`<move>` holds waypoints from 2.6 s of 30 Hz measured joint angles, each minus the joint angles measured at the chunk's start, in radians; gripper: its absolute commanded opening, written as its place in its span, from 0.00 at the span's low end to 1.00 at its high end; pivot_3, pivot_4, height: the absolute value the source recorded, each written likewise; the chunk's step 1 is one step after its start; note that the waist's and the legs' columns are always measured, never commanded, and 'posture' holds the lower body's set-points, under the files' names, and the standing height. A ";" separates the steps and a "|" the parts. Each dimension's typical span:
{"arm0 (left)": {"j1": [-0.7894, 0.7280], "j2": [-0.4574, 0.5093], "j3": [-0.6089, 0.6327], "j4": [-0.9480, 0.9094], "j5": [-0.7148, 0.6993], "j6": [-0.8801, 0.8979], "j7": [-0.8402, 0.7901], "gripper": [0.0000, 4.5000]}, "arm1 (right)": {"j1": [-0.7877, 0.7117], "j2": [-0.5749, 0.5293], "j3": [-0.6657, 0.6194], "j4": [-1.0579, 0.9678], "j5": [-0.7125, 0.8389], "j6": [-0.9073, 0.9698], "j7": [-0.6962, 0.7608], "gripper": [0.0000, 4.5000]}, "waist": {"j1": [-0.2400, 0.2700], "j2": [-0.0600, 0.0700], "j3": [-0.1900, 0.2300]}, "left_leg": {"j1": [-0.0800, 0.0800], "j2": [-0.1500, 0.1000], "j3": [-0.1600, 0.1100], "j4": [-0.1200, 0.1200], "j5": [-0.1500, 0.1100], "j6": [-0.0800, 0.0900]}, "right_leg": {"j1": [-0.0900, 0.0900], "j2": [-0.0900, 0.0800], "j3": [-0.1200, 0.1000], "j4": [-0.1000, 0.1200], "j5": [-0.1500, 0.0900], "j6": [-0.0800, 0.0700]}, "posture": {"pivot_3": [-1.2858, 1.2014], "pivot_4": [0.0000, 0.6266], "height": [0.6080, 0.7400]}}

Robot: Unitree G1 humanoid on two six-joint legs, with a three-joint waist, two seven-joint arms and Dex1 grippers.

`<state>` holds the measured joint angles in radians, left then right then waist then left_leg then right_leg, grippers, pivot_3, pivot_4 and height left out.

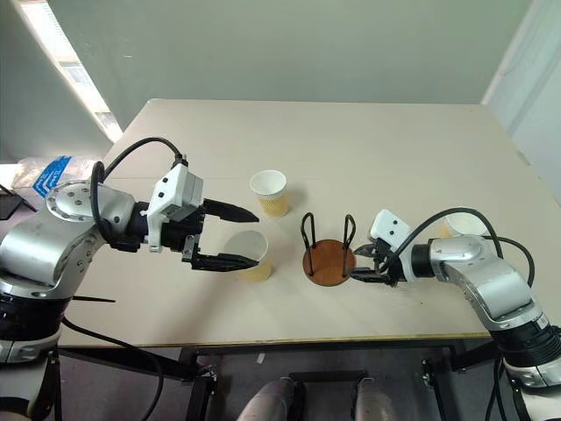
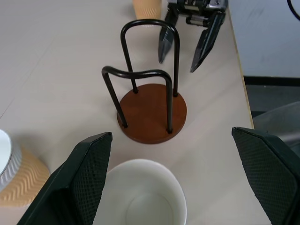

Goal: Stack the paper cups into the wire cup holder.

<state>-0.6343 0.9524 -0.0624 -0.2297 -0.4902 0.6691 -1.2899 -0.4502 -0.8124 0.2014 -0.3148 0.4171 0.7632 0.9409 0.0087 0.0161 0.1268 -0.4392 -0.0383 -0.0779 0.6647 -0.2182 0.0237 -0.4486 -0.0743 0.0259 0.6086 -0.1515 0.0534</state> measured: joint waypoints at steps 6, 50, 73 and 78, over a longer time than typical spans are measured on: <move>-0.004 0.074 -0.001 0.085 0.039 -0.082 -0.095 1.00 | 0.086 0.001 -0.170 -0.074 0.088 0.109 -0.050 0.84 | 0.000 -0.001 0.000 | -0.001 0.000 0.000 0.000 -0.003 -0.005 | 0.000 0.000 0.000 -0.001 0.000 0.000 | 0.52 0.24 1.00; -0.099 -0.050 -0.231 0.313 0.328 -0.551 -0.283 0.01 | 0.081 -0.109 -0.549 -0.274 0.512 0.258 -0.255 0.84 | 0.002 -0.001 0.000 | -0.006 -0.001 0.000 0.002 -0.003 -0.001 | -0.005 0.000 0.000 0.000 -0.004 0.005 | 0.52 0.24 1.00; -0.722 -0.236 -0.500 0.611 -0.004 -0.546 -0.290 0.01 | 0.225 -0.225 -0.666 -0.318 0.643 0.217 -0.157 0.84 | 0.013 -0.001 0.000 | -0.014 -0.001 0.001 0.011 -0.002 0.000 | -0.003 -0.001 0.002 -0.005 0.003 0.025 | 0.52 0.24 1.00; -0.762 -0.301 -0.626 0.713 -0.007 -0.658 -0.290 0.01 | 0.207 -0.243 -0.699 -0.317 0.658 0.216 -0.178 0.84 | 0.014 -0.001 0.000 | -0.015 -0.001 0.002 0.012 -0.004 0.001 | -0.003 -0.001 0.002 -0.007 0.003 0.028 | 0.52 0.24 1.00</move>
<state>-1.3960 0.6509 -0.6886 0.4836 -0.4970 0.0108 -1.5804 -0.2430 -1.0552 -0.4976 -0.6319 1.0751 0.9795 0.7633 0.0226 0.0151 0.1271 -0.4543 -0.0396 -0.0757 0.6764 -0.2222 0.0246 -0.4515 -0.0755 0.0275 0.6020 -0.1488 0.0819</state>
